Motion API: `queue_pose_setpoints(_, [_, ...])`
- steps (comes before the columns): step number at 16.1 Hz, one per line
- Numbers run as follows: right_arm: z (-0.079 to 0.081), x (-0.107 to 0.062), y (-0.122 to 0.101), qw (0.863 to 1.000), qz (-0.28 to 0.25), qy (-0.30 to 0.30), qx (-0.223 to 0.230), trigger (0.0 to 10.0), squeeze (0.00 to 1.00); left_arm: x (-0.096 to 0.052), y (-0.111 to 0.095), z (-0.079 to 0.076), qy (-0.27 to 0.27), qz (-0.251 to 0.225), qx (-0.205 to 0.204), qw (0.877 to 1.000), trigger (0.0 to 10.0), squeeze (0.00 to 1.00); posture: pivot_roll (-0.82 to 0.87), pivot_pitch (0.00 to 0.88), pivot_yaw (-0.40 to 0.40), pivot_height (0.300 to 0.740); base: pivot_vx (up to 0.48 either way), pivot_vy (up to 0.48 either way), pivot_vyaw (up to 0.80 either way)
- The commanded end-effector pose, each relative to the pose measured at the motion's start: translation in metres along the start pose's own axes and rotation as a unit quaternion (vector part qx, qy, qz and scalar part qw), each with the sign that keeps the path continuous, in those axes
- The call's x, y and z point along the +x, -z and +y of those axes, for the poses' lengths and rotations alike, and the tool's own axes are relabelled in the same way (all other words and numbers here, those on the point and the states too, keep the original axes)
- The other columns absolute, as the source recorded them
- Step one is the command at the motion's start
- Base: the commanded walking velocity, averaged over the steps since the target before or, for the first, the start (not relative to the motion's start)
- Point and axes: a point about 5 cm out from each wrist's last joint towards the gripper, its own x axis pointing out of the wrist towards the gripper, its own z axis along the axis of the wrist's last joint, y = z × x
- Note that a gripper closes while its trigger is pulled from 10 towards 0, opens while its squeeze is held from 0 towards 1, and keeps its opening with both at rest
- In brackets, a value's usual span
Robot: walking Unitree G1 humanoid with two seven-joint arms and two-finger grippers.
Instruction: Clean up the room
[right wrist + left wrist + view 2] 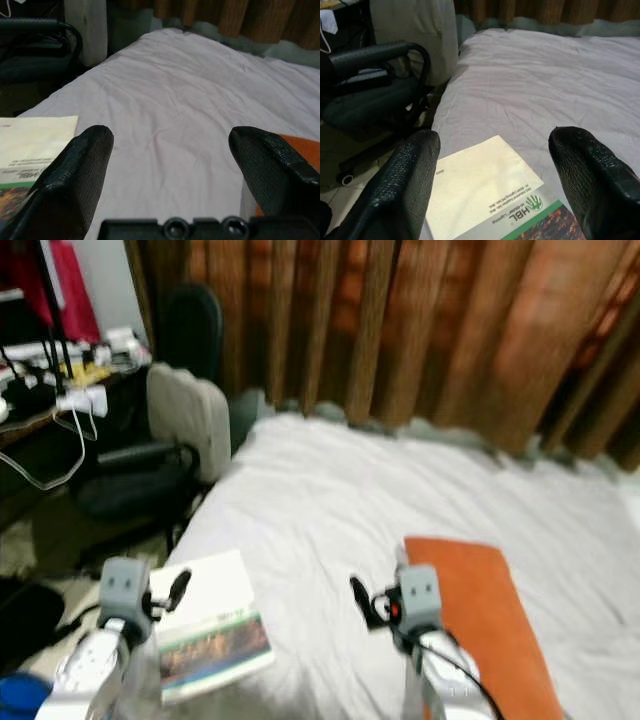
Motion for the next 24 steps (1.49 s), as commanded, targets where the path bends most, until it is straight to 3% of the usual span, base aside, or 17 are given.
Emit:
queue_pose_setpoints(1, [-0.002,0.000,0.001,1.000,0.005,-0.003,-0.007,10.0,0.00,0.002,0.002,-0.002,0.003,0.009,-0.001,1.000,10.0,0.00,0.09,0.000,-0.101,0.740,0.000,0.000,0.00])
queue_pose_setpoints(5, [-0.003,0.002,0.002,1.000,0.003,-0.002,-0.003,10.0,0.00,0.001,0.006,-0.002,-0.005,0.013,-0.012,1.000,10.0,0.00,0.10,0.000,-0.097,0.740,0.000,0.000,0.00])
queue_pose_setpoints(7, [-0.008,-0.004,0.005,0.999,0.001,0.032,0.017,10.0,0.00,-0.017,0.009,-0.004,0.004,-0.004,-0.007,1.000,10.0,0.00,0.11,0.000,-0.098,0.740,0.000,0.000,0.00])
queue_pose_setpoints(8, [-0.019,-0.028,0.012,0.996,0.004,0.082,0.024,10.0,0.00,-0.035,0.015,-0.013,0.043,0.008,0.008,0.999,10.0,0.00,0.12,0.000,-0.091,0.740,0.000,0.000,0.00])
queue_pose_setpoints(9, [-0.020,-0.037,0.022,0.995,0.017,0.093,0.025,10.0,0.00,-0.039,0.018,-0.016,0.053,0.015,0.001,0.998,10.0,0.00,0.11,0.000,-0.066,0.740,0.000,0.000,0.00])
queue_pose_setpoints(11, [-0.015,-0.028,0.025,0.993,0.012,0.108,0.038,10.0,0.00,-0.023,0.013,-0.018,0.072,0.017,0.006,0.997,10.0,0.00,0.10,0.000,-0.009,0.740,0.000,0.000,0.00])
queue_pose_setpoints(14, [-0.011,-0.014,0.007,0.992,-0.026,0.120,0.028,10.0,0.00,0.010,-0.016,-0.017,0.106,-0.017,0.025,0.994,10.0,0.00,0.05,0.000,0.038,0.740,0.000,0.000,0.00])
queue_pose_setpoints(18, [-0.013,-0.019,0.004,0.992,-0.027,0.121,0.006,10.0,0.00,0.017,-0.015,-0.031,0.124,-0.016,-0.001,0.992,10.0,0.00,0.02,0.000,0.020,0.740,0.000,0.182,-0.40])
queue_pose_setpoints(20, [-0.018,-0.017,-0.001,0.994,-0.023,0.107,-0.012,10.0,0.00,0.015,-0.013,-0.046,0.130,-0.016,-0.020,0.991,10.0,0.00,0.02,0.000,-0.022,0.740,0.000,0.480,-0.80])
queue_pose_setpoints(24, [-0.009,-0.004,-0.006,0.998,-0.020,0.058,-0.018,10.0,0.00,0.011,-0.009,-0.048,0.094,-0.016,-0.049,0.994,10.0,0.00,0.06,0.000,-0.061,0.740,0.000,0.087,-0.38])
